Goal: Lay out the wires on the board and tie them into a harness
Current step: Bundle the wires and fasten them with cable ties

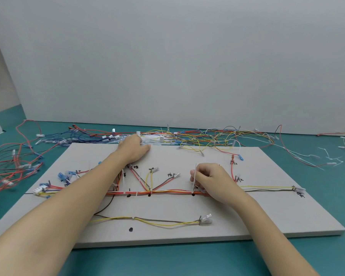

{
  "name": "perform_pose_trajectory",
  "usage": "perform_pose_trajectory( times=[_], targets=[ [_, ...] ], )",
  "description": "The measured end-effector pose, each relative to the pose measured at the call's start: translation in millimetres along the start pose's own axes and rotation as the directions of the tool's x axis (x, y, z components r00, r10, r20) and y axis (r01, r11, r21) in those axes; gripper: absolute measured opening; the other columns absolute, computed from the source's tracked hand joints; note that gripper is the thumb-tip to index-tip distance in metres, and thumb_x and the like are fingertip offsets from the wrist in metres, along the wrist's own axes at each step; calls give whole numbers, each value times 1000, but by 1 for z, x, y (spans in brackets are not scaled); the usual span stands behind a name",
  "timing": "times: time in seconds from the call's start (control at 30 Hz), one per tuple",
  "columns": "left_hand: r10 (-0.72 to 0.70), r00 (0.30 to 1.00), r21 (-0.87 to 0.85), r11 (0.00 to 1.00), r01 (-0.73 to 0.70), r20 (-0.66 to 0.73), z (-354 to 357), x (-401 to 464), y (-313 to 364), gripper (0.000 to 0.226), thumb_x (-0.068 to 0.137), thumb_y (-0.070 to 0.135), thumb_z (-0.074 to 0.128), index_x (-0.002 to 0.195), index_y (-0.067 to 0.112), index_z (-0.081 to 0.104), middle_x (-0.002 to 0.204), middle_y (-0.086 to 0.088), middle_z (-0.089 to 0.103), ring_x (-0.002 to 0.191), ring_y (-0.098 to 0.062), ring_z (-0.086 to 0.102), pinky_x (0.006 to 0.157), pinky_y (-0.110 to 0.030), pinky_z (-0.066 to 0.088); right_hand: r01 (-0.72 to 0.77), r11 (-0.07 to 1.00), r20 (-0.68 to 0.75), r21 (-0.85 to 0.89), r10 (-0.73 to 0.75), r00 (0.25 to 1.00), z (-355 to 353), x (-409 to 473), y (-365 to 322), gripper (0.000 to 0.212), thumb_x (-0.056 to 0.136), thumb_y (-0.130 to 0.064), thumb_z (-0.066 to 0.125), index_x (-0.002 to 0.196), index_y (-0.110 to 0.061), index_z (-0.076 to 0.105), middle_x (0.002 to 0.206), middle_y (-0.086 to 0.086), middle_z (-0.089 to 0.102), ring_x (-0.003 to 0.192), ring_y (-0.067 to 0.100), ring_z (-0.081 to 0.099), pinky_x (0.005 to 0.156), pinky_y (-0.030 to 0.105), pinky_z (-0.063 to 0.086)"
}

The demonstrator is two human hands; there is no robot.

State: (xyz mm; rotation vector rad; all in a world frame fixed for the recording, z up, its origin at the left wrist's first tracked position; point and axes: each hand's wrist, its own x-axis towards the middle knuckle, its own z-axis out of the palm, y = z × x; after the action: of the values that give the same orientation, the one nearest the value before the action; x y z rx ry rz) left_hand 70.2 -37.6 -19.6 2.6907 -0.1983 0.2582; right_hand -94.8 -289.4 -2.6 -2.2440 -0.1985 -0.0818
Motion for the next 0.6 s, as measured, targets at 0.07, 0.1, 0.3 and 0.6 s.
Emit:
perform_pose_trajectory(
  times=[0.07,0.1,0.3,0.6],
  targets=[
    [1,1000,-81,997,-1,-6,-1,-1,0,38,88,36,56,62,15,38,72,-8,47,81,-32,52,69,-34,36,2,1000,3,-14,-2,1000,0,0,1,34,97,-24,52,64,-18,59,76,12,69,53,11,51,59,31,45],
    [-2,1000,-151,989,1,-7,-2,0,0,35,88,36,57,63,17,41,74,-6,48,81,-31,53,70,-34,36,3,1000,5,-22,-3,1000,0,0,1,33,97,-24,52,66,-17,60,75,11,68,53,11,51,59,30,45],
    [-312,940,-655,741,148,-141,-17,12,5,27,89,3,53,107,6,73,114,-10,70,101,-17,58,84,-22,39,6,1000,11,-26,-5,1000,0,1,2,34,97,-25,52,64,-17,58,78,10,68,56,13,52,61,32,45],
    [-472,880,-837,499,224,-46,-28,18,-7,30,86,-8,49,93,6,75,97,-10,68,80,-17,59,71,-25,51,0,999,13,-44,1,1000,-1,1,1,34,97,-25,52,63,-19,58,77,10,69,56,13,52,61,32,45]
  ],
)
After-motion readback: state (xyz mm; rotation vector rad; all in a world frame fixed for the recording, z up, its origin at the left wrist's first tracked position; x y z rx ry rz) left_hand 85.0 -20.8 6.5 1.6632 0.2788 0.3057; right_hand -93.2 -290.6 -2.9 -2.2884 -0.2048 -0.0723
